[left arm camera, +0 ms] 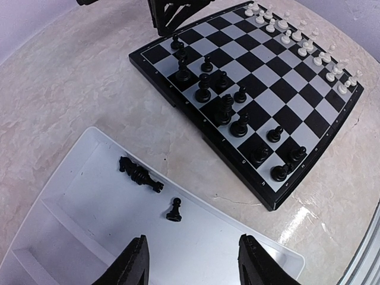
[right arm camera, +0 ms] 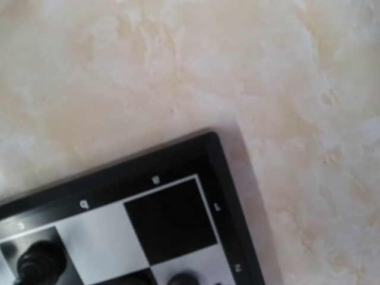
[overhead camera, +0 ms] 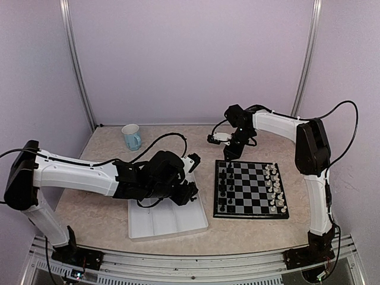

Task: Set up the chess pieces on the board
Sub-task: Adjust the pawn at h7.

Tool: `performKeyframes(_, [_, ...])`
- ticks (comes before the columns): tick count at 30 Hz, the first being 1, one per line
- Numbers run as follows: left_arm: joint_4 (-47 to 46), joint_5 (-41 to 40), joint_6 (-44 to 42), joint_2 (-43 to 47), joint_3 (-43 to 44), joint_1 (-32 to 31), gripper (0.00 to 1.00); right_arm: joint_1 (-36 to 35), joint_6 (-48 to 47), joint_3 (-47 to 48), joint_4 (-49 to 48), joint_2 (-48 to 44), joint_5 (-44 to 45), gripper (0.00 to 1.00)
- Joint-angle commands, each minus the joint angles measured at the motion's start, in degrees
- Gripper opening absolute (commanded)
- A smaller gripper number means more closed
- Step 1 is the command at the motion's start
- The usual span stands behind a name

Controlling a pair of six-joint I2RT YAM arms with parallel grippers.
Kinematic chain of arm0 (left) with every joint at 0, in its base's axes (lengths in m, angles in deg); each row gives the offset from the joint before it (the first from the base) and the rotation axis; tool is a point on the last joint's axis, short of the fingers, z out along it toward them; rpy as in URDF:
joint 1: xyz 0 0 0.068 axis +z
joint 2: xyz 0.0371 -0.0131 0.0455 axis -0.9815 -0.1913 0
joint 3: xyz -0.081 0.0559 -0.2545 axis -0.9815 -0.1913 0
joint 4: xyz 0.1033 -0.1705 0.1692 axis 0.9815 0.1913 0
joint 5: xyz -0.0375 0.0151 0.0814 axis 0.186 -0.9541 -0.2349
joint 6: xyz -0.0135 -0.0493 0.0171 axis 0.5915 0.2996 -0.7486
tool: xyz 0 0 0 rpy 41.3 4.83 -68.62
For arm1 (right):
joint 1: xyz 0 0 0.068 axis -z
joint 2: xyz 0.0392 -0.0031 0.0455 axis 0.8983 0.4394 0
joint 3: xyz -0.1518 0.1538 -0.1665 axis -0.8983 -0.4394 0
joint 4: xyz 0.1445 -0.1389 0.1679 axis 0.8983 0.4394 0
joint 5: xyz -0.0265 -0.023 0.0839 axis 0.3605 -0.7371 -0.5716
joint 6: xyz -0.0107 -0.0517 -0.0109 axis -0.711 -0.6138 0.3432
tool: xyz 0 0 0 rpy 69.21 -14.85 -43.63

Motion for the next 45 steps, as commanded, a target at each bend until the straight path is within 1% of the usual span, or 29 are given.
performKeyframes(1, [-0.7, 0.8, 0.0, -1.0, 1.0, 0.3, 0.52, 0.4, -0.1, 1.0, 0.9, 1.0, -0.7, 0.20])
performKeyframes(6, [-0.7, 0.7, 0.1, -0.8, 0.7, 0.3, 0.52, 0.4, -0.5, 0.0, 0.2, 1.1, 0.2, 0.25])
performKeyframes(21, [-0.3, 0.9, -0.1, -1.6, 1.4, 0.4, 0.52, -0.2, -0.7, -2.3, -0.3, 1.2, 0.7, 0.31])
performKeyframes(39, [-0.1, 1.1, -0.2, -2.7, 2.0, 0.5, 0.52, -0.4, -1.0, -4.6, -0.2, -0.2, 1.5, 0.33])
performKeyframes(45, [-0.1, 0.3, -0.1, -3.0, 1.9, 0.5, 0.52, -0.4, -0.5, -3.9, -1.2, -0.7, 1.2, 0.33])
